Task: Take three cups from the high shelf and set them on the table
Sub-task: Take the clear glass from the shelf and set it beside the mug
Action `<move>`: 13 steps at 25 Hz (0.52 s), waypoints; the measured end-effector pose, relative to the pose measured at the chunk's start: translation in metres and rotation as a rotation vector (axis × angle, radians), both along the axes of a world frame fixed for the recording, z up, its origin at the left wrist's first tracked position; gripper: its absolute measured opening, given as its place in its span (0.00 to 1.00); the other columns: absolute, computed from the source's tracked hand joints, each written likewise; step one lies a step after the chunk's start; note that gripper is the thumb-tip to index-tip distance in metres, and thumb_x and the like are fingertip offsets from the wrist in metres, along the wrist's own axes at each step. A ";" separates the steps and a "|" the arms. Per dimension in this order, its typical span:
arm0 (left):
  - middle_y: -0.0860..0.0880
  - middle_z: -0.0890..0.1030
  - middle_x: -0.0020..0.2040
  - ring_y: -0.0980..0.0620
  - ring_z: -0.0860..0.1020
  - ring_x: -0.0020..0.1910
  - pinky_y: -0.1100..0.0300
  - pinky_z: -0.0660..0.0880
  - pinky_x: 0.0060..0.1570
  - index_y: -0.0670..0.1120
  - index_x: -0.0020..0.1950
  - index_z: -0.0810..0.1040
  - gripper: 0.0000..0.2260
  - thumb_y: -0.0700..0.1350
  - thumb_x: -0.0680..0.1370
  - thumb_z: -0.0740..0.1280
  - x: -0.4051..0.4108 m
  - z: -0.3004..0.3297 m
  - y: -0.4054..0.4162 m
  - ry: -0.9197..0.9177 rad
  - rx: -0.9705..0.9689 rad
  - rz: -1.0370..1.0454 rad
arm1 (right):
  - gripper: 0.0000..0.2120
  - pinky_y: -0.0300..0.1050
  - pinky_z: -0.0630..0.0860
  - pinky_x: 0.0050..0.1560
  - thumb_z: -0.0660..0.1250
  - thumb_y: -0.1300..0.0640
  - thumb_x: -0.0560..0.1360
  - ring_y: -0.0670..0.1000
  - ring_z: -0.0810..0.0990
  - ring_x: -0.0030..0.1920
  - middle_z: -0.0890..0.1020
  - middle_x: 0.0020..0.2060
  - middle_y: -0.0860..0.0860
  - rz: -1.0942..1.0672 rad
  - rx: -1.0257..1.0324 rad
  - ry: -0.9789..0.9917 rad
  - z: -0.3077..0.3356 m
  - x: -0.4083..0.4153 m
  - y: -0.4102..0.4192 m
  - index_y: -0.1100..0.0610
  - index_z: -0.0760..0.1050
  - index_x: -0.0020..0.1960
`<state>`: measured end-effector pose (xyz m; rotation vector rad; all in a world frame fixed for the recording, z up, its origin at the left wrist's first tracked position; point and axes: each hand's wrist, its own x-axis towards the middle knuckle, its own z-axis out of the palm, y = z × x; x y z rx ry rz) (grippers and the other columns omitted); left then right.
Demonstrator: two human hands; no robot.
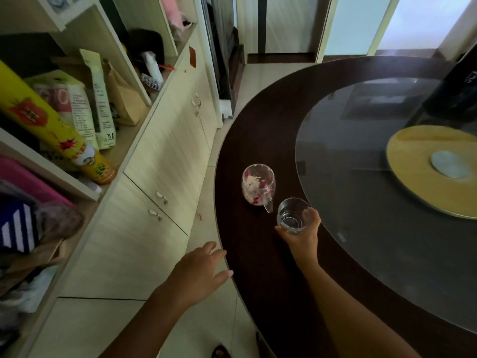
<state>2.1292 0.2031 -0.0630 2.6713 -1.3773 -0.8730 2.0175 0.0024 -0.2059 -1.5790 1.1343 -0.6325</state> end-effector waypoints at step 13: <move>0.48 0.69 0.72 0.49 0.69 0.68 0.55 0.67 0.65 0.48 0.74 0.62 0.25 0.56 0.79 0.58 0.009 0.011 0.027 -0.046 -0.021 0.021 | 0.30 0.56 0.65 0.71 0.65 0.49 0.75 0.57 0.65 0.72 0.65 0.72 0.59 0.379 0.072 0.655 0.058 -0.032 0.067 0.59 0.61 0.72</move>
